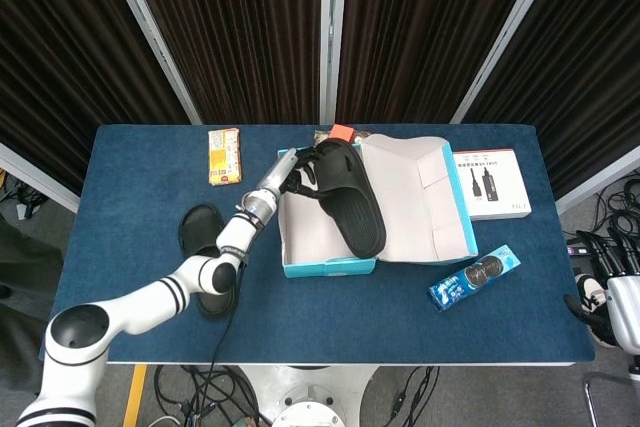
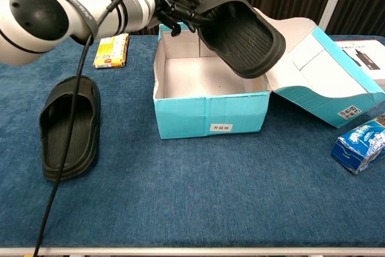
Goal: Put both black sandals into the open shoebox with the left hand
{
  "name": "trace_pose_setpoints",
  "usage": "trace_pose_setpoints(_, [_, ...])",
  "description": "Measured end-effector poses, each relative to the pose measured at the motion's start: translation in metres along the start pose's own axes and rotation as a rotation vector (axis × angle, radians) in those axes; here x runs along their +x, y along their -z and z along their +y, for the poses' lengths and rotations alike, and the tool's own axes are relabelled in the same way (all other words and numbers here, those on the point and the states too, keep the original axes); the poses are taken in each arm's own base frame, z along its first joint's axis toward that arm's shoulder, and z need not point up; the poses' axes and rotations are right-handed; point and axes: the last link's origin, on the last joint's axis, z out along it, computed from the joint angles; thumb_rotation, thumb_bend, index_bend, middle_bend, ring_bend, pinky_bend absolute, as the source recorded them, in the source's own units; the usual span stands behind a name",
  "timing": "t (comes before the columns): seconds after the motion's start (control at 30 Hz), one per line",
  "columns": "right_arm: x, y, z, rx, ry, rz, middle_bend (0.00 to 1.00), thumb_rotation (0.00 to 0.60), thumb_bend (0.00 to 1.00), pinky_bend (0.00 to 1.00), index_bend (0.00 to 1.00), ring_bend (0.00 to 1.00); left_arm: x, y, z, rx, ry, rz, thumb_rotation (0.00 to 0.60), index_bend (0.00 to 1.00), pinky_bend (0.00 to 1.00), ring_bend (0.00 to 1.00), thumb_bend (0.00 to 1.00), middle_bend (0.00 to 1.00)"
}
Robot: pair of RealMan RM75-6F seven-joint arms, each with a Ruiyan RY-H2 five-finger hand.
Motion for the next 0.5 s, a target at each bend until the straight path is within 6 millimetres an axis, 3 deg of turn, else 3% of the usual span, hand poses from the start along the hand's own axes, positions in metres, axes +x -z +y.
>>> trace_pose_setpoints(0.5, [0.002, -0.004, -0.001, -0.003, 0.007, 0.000, 0.14, 0.600, 0.10, 0.08, 0.09, 0.00, -0.008, -0.016, -0.027, 0.055, -0.084, 0.033, 0.600, 0.50, 0.75, 0.49, 0.00, 0.58])
